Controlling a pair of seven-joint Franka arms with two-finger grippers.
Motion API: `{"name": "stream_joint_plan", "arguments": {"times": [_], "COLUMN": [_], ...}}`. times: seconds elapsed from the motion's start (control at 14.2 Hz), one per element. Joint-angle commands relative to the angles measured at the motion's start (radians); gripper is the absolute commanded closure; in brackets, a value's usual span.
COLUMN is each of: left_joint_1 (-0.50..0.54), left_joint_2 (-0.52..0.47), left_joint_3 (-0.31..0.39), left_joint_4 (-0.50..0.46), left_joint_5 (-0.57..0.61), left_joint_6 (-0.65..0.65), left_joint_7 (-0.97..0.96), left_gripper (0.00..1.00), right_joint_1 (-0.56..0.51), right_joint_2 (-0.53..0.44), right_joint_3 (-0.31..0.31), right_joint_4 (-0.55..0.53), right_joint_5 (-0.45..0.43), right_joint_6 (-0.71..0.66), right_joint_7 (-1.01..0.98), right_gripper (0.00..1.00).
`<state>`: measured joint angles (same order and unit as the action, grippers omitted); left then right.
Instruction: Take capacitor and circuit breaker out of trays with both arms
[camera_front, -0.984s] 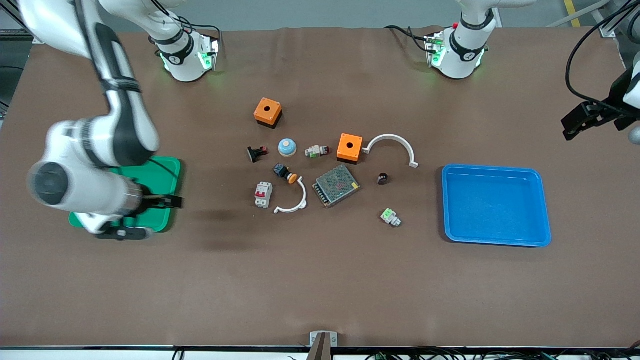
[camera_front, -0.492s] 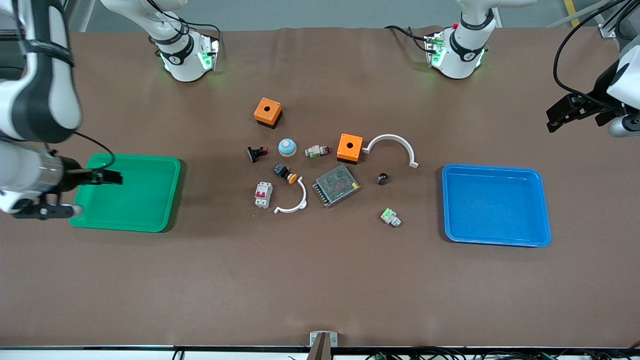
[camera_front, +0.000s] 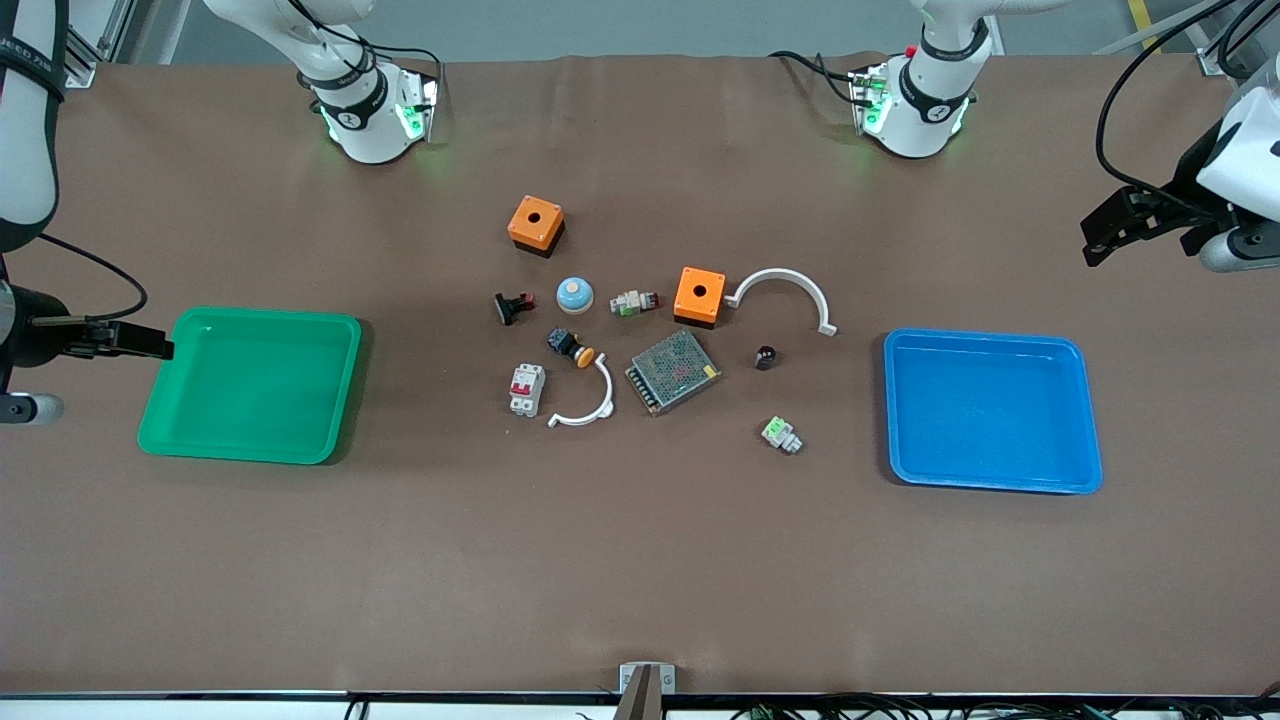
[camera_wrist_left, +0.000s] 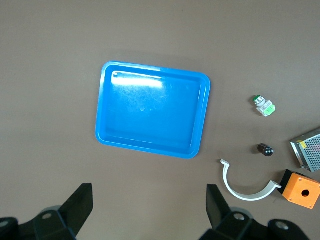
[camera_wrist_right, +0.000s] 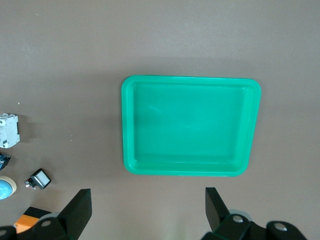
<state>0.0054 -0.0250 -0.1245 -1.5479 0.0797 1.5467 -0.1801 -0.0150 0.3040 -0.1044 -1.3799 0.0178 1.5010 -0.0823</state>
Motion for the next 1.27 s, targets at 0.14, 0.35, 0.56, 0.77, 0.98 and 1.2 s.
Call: {"name": "stream_joint_plan", "arguments": {"times": [0.14,0.35,0.56,0.77,0.98,1.2], "left_joint_1": [0.011,0.016,0.016,0.015,0.011,0.011], "left_joint_2": [-0.013,-0.012,-0.013,-0.013,-0.013,-0.013], "left_joint_3": [-0.011,-0.011,-0.009,-0.011,-0.011,-0.011], "left_joint_4": [-0.011,-0.008,-0.008,-0.008,-0.009,-0.009], "left_joint_5": [-0.017,-0.017,-0.018,-0.018,-0.02,-0.02], "left_joint_6": [0.012,0.012,0.016,0.018,0.018,0.018], "left_joint_7": [0.019,0.019,0.019,0.019,0.019,0.019], "left_gripper": [0.0,0.0,0.0,0.0,0.0,0.0], "right_joint_1": [-0.02,-0.016,-0.01,0.006,0.003,0.003], "right_joint_2": [0.0,-0.083,-0.163,-0.265,-0.339,-0.407], "right_joint_3": [0.022,0.023,0.026,0.026,0.026,0.026], "right_joint_4": [0.001,-0.077,-0.149,-0.237,-0.303,-0.375], "right_joint_5": [0.025,0.024,0.014,0.013,0.01,0.005], "right_joint_6": [-0.033,-0.019,-0.011,0.013,0.033,0.082], "right_joint_7": [0.003,0.001,-0.004,-0.004,-0.007,-0.007], "right_gripper": [0.0,0.0,0.0,0.0,0.0,0.0]}}
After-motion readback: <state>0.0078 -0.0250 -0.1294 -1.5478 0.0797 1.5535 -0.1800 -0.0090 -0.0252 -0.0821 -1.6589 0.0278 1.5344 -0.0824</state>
